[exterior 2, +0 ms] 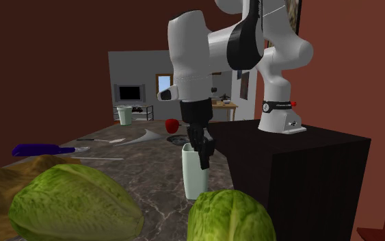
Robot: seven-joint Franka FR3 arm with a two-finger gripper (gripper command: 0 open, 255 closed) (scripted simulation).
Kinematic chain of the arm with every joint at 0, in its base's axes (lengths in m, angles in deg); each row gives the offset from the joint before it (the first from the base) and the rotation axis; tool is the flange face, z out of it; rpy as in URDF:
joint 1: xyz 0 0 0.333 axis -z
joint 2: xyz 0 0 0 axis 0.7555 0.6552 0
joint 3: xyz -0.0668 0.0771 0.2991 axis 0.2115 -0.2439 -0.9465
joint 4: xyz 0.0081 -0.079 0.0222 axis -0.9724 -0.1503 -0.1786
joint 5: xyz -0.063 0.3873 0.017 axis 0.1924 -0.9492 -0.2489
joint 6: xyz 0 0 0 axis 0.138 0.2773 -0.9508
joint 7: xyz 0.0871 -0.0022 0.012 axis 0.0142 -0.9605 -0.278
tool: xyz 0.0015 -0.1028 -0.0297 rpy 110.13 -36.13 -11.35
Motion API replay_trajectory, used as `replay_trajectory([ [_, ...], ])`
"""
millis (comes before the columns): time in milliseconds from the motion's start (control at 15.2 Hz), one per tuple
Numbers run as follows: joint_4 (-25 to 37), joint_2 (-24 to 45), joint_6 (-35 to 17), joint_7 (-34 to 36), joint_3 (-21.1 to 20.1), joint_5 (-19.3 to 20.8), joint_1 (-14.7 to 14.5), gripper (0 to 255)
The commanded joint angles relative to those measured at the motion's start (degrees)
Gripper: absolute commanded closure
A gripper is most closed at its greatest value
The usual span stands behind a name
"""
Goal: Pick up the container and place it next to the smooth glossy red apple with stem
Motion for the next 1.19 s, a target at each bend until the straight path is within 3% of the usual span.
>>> replay_trajectory([
  [0, 0.01, 0.01, -0.02, 0.01, 0.0, 0.01, 0.0, 255],
  [1122, -0.16, -10.77, 10.24, -2.33, -2.59, -4.14, 1.97, 255],
])
